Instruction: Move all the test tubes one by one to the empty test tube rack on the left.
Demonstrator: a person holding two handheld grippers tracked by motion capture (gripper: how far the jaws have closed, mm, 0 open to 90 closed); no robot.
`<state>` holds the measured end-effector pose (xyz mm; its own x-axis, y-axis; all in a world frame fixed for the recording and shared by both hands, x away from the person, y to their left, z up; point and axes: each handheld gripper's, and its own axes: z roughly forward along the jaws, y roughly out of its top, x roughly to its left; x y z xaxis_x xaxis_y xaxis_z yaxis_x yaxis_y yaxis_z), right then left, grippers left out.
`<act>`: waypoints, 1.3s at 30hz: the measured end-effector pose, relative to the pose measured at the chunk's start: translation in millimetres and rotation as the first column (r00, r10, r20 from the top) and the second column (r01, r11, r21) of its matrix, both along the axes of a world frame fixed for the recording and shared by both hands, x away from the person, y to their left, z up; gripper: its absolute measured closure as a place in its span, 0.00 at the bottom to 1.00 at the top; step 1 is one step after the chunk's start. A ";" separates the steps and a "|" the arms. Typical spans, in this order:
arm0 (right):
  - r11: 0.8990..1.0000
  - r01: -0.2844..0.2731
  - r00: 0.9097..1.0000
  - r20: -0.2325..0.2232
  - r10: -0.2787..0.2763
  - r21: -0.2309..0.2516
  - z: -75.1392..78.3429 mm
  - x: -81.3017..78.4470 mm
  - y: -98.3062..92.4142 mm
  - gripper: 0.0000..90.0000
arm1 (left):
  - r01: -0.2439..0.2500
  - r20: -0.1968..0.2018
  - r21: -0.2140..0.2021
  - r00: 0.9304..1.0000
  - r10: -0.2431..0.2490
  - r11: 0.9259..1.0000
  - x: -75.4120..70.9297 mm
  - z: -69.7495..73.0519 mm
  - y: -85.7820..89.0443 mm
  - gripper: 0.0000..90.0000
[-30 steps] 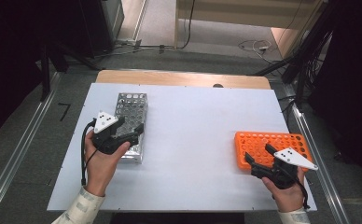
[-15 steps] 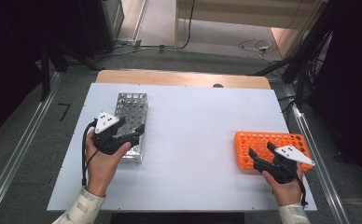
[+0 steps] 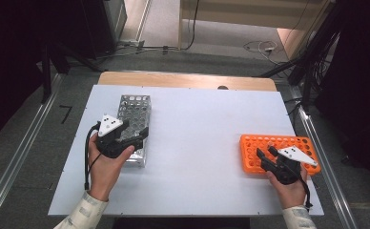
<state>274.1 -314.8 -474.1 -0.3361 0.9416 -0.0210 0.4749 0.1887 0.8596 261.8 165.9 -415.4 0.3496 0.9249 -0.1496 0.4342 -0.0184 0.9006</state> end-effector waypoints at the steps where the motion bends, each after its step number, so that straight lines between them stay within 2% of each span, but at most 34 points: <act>1: 1.000 0.000 1.000 -0.001 0.000 -0.004 -0.5 0.4 0.2 0.60 | 0.000 0.000 0.000 1.000 0.000 1.000 0.0 -0.1 -0.2 0.28; 8: 1.000 0.002 1.000 -0.007 -0.002 -0.021 -2.8 3.3 1.8 0.69 | 0.000 0.001 0.000 1.000 0.000 1.000 0.1 -0.1 -0.7 0.27; 13: 1.000 0.012 1.000 -0.014 -0.012 -0.015 -2.8 4.7 0.3 0.75 | 0.007 -0.004 0.003 1.000 -0.007 1.000 0.4 -0.7 -1.1 0.27; 16: 1.000 0.016 1.000 -0.006 -0.016 -0.023 -2.5 5.9 -0.4 0.80 | 0.007 -0.004 0.002 1.000 -0.007 1.000 0.3 -0.7 -1.8 0.27; 23: 1.000 0.022 1.000 0.005 -0.022 -0.018 2.4 4.2 -1.0 0.81 | 0.007 -0.002 0.001 1.000 -0.007 1.000 -0.5 0.4 -1.6 0.26; 29: 1.000 0.025 0.999 0.033 -0.025 -0.009 9.9 0.4 -2.0 0.81 | 0.008 0.001 -0.003 1.000 -0.008 1.000 -1.1 1.3 -2.5 0.26; 39: 0.999 0.026 0.998 0.062 -0.029 0.036 24.2 -8.2 -4.0 0.81 | 0.016 0.002 0.000 1.000 -0.016 1.000 -2.0 2.0 -5.5 0.25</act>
